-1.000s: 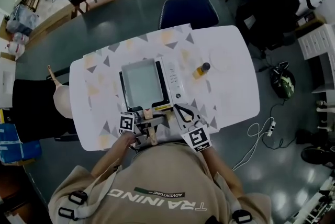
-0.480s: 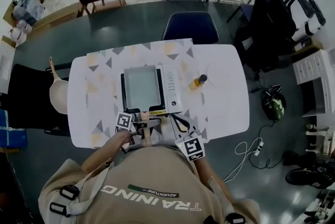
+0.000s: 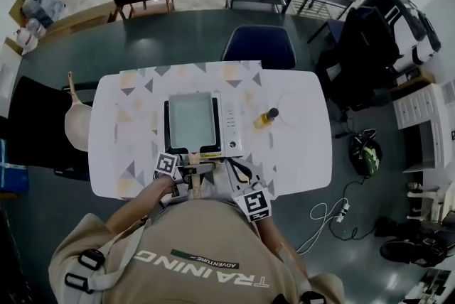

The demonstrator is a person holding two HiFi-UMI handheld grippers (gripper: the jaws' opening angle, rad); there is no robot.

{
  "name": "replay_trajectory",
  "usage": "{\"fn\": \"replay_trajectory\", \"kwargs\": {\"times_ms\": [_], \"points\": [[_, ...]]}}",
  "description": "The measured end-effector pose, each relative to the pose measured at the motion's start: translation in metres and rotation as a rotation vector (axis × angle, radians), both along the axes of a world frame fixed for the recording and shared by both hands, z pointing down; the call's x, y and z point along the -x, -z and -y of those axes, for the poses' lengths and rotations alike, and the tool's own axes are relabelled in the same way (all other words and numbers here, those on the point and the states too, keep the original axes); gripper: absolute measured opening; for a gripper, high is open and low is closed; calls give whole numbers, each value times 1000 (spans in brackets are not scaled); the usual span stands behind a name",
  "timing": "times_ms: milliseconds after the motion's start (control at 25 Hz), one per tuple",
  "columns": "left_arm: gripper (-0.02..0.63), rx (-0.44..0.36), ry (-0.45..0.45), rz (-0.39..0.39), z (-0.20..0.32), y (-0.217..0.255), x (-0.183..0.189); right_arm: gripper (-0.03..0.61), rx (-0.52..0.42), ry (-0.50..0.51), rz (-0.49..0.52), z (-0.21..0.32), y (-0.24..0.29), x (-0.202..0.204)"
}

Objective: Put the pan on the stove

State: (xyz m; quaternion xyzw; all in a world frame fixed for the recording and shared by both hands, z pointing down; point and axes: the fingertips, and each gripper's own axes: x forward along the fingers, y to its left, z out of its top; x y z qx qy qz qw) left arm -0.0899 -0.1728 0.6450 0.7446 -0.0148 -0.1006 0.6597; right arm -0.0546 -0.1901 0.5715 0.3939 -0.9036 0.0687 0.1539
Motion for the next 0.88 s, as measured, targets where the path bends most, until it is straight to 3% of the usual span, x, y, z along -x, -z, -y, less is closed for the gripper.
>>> {"fn": "replay_trajectory", "kwargs": {"times_ms": [640,880], "points": [[61,39,7,5,-1,-2,1,-2,6,-21,37,2,0,-3],[61,17,2,20,1,-4,2,-2,24,-31,43,-4,-7,-3]]}}
